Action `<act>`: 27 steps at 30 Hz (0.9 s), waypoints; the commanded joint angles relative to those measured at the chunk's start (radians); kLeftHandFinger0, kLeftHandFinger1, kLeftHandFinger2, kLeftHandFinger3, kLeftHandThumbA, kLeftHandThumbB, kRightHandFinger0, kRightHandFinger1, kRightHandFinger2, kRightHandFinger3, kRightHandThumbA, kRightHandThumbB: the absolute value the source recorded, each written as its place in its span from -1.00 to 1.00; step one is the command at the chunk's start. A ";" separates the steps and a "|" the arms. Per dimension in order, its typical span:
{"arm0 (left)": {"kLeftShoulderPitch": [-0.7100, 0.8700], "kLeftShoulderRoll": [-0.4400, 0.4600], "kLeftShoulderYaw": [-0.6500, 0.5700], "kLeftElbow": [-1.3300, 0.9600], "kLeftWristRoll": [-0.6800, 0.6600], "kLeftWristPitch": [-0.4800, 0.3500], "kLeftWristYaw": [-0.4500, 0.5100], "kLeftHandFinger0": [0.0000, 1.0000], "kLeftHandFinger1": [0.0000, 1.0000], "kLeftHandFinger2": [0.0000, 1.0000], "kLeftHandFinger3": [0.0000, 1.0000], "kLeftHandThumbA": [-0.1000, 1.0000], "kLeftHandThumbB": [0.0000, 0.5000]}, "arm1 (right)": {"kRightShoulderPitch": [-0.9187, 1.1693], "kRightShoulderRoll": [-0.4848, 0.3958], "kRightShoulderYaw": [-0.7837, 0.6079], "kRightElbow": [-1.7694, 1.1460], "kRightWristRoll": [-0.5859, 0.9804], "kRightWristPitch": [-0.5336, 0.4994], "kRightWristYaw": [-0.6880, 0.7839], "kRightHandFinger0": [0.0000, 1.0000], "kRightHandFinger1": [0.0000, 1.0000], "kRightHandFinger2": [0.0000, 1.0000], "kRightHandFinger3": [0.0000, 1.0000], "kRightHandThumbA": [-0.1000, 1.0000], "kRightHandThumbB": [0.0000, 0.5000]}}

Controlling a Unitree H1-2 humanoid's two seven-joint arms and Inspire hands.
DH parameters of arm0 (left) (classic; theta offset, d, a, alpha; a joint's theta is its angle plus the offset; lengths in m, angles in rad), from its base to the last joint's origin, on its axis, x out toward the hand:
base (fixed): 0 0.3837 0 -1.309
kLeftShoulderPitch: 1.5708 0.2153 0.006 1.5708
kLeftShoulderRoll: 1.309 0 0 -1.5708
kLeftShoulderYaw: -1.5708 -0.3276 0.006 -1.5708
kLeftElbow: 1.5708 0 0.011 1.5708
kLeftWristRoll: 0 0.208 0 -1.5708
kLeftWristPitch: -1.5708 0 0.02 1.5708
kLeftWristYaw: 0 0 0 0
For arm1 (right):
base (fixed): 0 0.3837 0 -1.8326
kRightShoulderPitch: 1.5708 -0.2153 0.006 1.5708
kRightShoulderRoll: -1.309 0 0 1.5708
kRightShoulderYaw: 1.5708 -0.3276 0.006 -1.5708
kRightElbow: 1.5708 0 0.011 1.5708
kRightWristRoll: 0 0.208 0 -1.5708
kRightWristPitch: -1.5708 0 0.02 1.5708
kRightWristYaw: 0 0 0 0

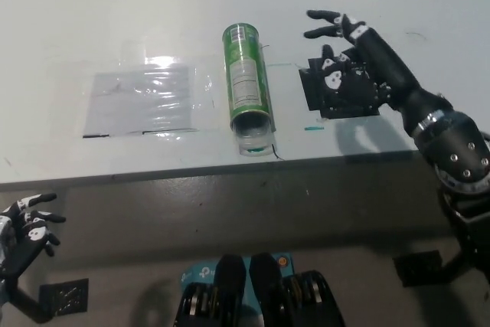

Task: The robot uses its right hand finger to pull out the chips tray kept inside a container in the middle of the desk

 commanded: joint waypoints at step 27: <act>-0.041 0.066 0.008 -0.031 -0.026 0.001 -0.028 -0.44 -0.38 -0.10 0.35 -0.74 -0.51 | -0.103 0.036 0.219 0.315 -0.227 -0.314 0.144 -0.50 -0.86 0.35 0.55 -1.00 0.14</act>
